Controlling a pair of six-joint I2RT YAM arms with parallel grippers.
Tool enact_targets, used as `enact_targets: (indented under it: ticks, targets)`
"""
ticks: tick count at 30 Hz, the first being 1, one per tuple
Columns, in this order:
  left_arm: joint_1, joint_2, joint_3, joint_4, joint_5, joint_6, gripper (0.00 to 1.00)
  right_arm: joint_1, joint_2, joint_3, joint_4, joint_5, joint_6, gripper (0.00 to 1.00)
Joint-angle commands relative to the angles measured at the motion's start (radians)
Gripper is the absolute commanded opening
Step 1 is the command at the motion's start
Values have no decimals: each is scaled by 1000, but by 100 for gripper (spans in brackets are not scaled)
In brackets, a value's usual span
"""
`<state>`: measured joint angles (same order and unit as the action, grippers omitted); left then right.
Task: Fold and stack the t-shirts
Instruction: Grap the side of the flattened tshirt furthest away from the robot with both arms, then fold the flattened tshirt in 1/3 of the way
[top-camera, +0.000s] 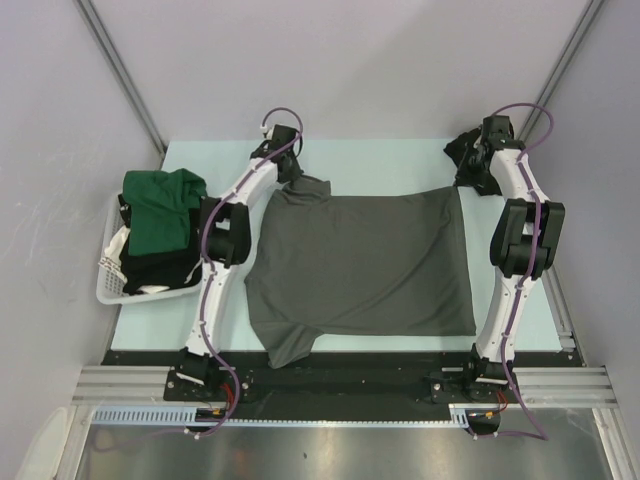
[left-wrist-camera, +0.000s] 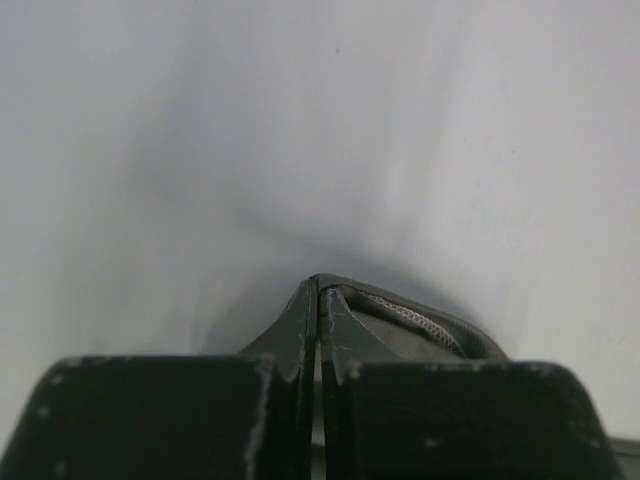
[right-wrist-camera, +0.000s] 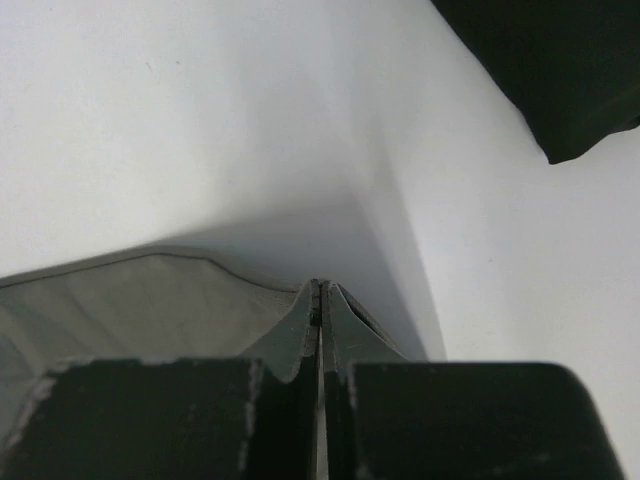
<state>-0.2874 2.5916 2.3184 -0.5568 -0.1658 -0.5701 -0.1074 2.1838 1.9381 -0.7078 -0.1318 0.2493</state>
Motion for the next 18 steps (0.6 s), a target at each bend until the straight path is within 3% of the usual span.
enact_targets:
  ticks: [1,10,18]
  targets:
    - [19,-203,-17,-31,-54,113,0,-11,-79,10,1,38,-21,0]
    - [51,-424,-193,-84,-80,213,0,-18,-186,-102,31,89,-48,0]
    - [57,-504,-298,-140,-40,292,0,-31,-271,-176,64,107,-64,0]
